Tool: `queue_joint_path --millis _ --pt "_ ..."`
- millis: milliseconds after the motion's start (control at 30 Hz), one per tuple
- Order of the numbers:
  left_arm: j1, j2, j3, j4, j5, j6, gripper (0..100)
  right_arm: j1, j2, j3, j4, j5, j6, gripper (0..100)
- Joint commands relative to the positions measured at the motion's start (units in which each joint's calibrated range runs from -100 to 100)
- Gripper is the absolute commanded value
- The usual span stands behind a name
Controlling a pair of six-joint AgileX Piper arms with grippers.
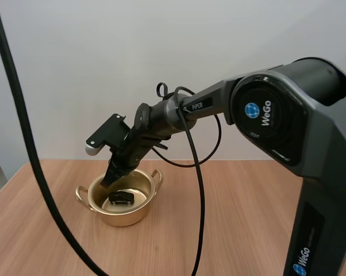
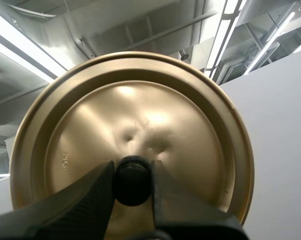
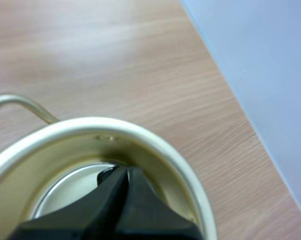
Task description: Open the pot, put the car inside, and close it
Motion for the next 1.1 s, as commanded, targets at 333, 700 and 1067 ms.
queue_joint_path --millis 333,700,1067 --pt "0.03 0.0 0.0 -0.1 0.6 0.0 0 -0.8 -14.5 0.0 -3.9 5.8 3.5 0" --pt "0.03 -0.2 0.0 -0.1 0.7 -0.3 0 -14.9 -28.3 0.0 -4.2 0.0 11.0 0" --pt "0.03 -0.2 0.0 -0.2 10.8 -3.2 0 -30.2 -45.9 18.7 6.0 -26.5 9.9 0"
